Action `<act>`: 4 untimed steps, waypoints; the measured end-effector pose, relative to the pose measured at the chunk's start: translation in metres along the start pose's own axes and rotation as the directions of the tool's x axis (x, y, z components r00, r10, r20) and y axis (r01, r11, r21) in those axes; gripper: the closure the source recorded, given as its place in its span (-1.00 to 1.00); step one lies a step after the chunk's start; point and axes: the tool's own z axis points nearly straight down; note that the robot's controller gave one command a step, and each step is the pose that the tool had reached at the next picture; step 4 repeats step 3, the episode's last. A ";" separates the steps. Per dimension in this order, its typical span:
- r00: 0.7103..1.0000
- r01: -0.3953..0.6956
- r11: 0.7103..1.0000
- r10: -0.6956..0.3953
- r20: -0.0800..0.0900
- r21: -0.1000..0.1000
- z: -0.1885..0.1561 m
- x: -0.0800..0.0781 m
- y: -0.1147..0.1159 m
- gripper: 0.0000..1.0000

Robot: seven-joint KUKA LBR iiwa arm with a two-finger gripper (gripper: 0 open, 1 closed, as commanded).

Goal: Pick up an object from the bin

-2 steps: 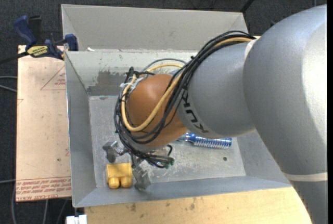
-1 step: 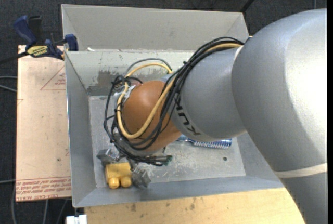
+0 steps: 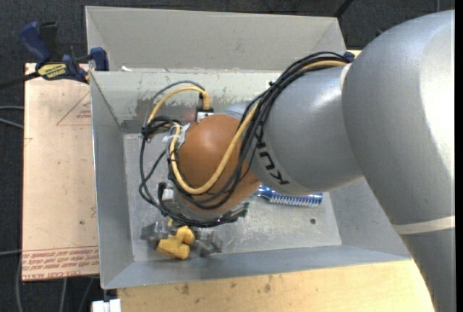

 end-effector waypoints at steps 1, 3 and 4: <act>1.000 -0.001 1.000 0.001 0.000 -0.001 -0.002 -0.001 0.000 1.00; 1.000 -0.007 1.000 0.007 0.001 0.001 -0.073 -0.004 -0.001 1.00; 1.000 -0.007 1.000 0.007 0.001 0.001 -0.073 -0.004 -0.001 1.00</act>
Offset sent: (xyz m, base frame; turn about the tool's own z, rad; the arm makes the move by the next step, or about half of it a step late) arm 0.0000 0.0000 0.0000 0.0000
